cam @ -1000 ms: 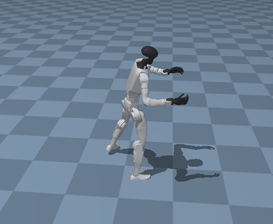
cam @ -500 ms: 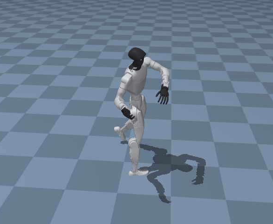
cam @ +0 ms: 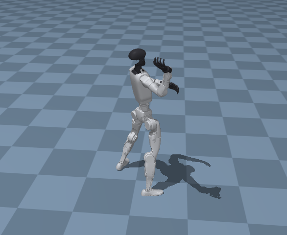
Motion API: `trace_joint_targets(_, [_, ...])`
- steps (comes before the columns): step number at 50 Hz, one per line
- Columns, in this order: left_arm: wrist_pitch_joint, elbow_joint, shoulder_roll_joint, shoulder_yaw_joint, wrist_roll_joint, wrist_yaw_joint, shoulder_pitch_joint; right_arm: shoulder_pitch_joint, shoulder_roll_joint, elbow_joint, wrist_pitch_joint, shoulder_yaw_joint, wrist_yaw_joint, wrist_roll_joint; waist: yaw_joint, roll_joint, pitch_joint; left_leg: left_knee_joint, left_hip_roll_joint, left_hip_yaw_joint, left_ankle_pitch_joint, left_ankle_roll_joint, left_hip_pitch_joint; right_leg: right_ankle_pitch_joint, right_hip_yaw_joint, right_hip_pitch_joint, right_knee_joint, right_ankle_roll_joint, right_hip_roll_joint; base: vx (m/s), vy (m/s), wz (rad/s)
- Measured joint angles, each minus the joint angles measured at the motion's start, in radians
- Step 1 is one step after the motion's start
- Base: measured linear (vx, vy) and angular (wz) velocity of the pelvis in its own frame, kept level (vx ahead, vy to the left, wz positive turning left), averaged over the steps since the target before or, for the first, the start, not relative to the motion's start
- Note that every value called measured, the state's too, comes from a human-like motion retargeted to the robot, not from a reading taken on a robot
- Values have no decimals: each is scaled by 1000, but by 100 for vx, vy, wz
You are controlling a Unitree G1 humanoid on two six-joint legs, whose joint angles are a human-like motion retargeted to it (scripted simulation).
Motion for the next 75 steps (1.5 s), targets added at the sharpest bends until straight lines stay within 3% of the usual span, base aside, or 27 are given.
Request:
trace_joint_targets(2, [10,-2,-11,-32,1,-23,-27,-27,-27,-3,90,25,-42,-88,79,-77,-5,-45,-10,-103,-14,-8,-30,25,-111,47,76,-26,0,7,42,358])
trace_joint_targets(5, [42,15,-42,-126,40,-72,-117,-79,-64,49,158,94,-13,-70,263,-197,40,-75,-27,-306,-16,-4,-79,92,-165,64,257,-85,-7,9,39,307])
trace_joint_targets(7, [59,45,-82,-199,78,-94,-202,-151,-121,166,204,176,21,-15,421,-275,110,-89,-51,-420,-7,-2,-103,158,-103,28,395,-108,-19,9,32,256])
trace_joint_targets(10, [50,113,-166,-268,107,-102,-312,-323,-270,527,244,405,256,98,675,-376,264,-133,-117,-539,22,-12,-118,273,88,-54,555,-90,-30,8,26,230])
trace_joint_targets(12, [8,163,-212,-281,92,-71,-332,-464,-361,873,308,709,588,60,819,-420,373,-187,-163,-609,52,-25,-119,356,235,-78,582,-44,1,8,19,239])
trace_joint_targets(13, [-14,190,-231,-278,64,-46,-325,-596,-371,1030,345,968,819,-31,876,-438,421,-219,-185,-645,70,-28,-117,395,308,-76,579,-16,24,9,16,254])
trace_joint_targets(15, [-47,225,-256,-192,31,3,-250,-1064,-240,1224,401,1666,1241,-204,895,-440,446,-285,-221,-730,109,-29,-128,463,436,-57,541,40,84,9,12,270])
trace_joint_targets(17, [-85,276,-328,-90,34,69,-211,-1385,-61,1384,422,2000,1347,-249,896,-365,464,-353,-227,-827,145,-36,-142,508,530,-15,478,73,164,10,1,268])
trace_joint_targets(21, [-110,362,-364,-2,107,192,-231,-1258,42,1232,376,1899,908,-358,957,-286,532,-483,-230,-978,213,-49,-153,534,641,57,382,73,272,14,-7,216])
trace_joint_targets(23, [-97,385,-337,35,143,192,-233,-1157,101,1116,362,1885,802,-460,985,-277,552,-513,-258,-1020,234,-41,-162,534,684,72,363,73,283,14,2,129])
trace_joint_targets(27, [-50,374,-231,132,143,116,-200,-1018,265,972,368,1796,979,-492,1032,-261,575,-516,-328,-1043,246,-13,-166,539,775,82,357,73,264,11,10,49])
trace_joint_targets(32, [-28,357,-145,254,57,151,-155,-879,455,904,372,1623,1189,-178,1029,-238,550,-514,-371,-1029,263,16,-161,552,771,65,382,67,227,5,10,-4])
trace_joint_targets(36, [-34,373,-155,349,35,243,-166,-749,488,814,350,1527,1284,-63,993,-201,503,-498,-386,-995,267,47,-156,545,640,56,396,47,166,-2,11,-39])
trace_joint_targets(42, [-65,348,-153,486,-21,386,-253,-506,461,558,278,1318,1199,54,933,-133,453,-447,-385,-844,230,74,-128,473,334,20,466,-44,-5,-8,13,-131])
trace_joint_targets(45, [-90,320,-115,518,-71,437,-317,-379,461,432,225,1196,1141,210,888,-105,431,-432,-369,-730,208,46,-107,380,137,11,489,-108,-108,-13,10,-198])
trace_joint_targets(49, [-116,286,-52,524,-126,450,-403,-249,450,347,156,1118,1074,353,820,-76,381,-426,-329,-555,189,-22,-90,212,-88,15,432,-150,-175,-17,3,-226])
trace_joint_targets(53, [-131,256,12,495,-174,407,-486,-152,434,304,115,1043,1049,438,750,-53,330,-401,-292,-360,173,-86,-97,72,-278,4,299,-152,-185,-21,-7,-255])
trace_joint_targets(56, [-141,238,50,445,-208,365,-548,-85,436,284,89,951,1036,485,688,-42,300,-343,-264,-219,151,-127,-126,31,-366,-20,162,-117,-167,-21,-15,-252])
trace_joint_targets(60, [-158,209,75,373,-186,290,-584,-24,445,294,71,855,985,416,539,2,271,-189,-232,-100,101,-182,-185,46,-315,-75,47,-50,-168,-20,-12,-185])
trace_joint_targets(65, [-117,196,73,297,-140,242,-582,7,504,321,70,830,969,429,299,97,279,-98,-88,22,105,-171,-134,23,-139,-121,11,-64,-75,-4,-37,-159])
trace_joint_targets(67, [-82,195,54,268,-157,254,-594,12,524,319,72,831,972,450,203,109,295,-133,-86,96,134,-95,-87,16,-80,-143,0,-77,-67,-1,-36,-146])
trace_joint_targets(70, [-44,192,32,224,-158,246,-592,32,553,316,71,829,980,469,62,123,312,-112,-54,168,158,-27,-32,-11,7,-158,1,-91,-47,5,-34,-145])
trace_joint_targets(75, [-10,202,-22,194,-166,252,-554,74,587,355,81,790,981,486,-100,122,330,-7,-20,166,199,49,34,-54,176,-183,14,-85,-23,14,-28,-181])
